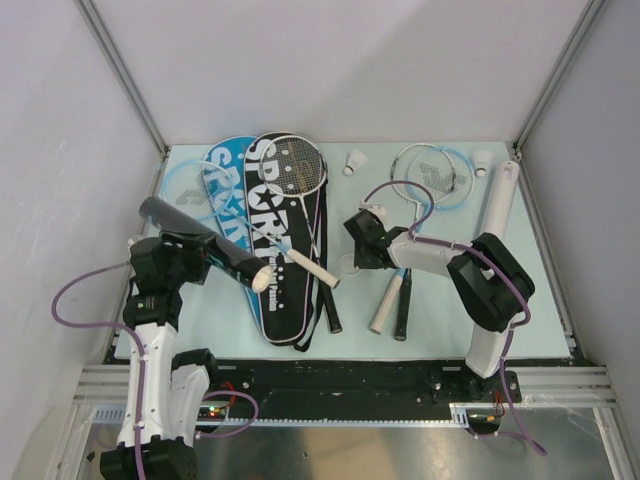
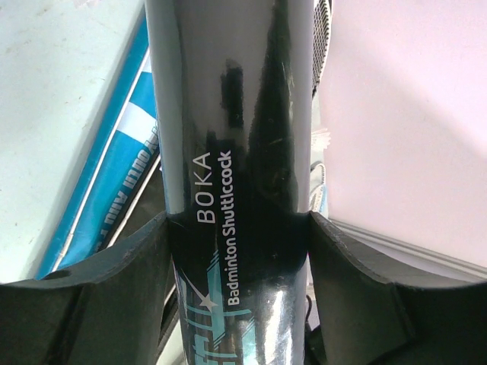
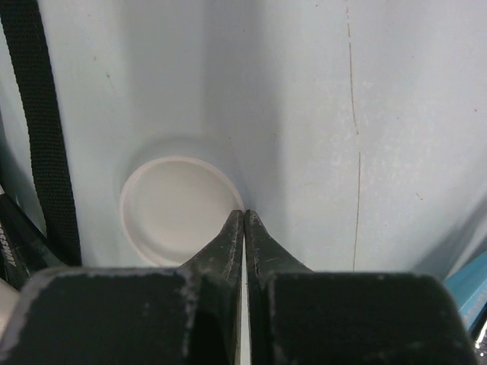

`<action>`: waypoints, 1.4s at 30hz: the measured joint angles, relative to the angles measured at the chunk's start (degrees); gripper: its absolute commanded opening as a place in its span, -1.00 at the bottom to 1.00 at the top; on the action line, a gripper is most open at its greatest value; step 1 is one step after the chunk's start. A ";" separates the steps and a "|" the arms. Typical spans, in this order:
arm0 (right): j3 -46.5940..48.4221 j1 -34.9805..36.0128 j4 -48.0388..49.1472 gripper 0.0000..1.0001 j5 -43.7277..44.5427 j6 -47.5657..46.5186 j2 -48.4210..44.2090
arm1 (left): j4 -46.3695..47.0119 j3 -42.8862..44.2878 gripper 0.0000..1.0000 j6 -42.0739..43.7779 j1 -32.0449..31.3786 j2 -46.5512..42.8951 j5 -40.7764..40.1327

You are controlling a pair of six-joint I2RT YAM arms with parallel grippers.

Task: Pack up the badminton gear
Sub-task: Close the lid on the shuttle tube.

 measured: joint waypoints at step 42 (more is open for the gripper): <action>-13.57 32.68 49.24 -1.00 16.20 -23.89 -25.73 | -0.79 -6.23 -0.57 -15.02 0.00 -0.04 8.87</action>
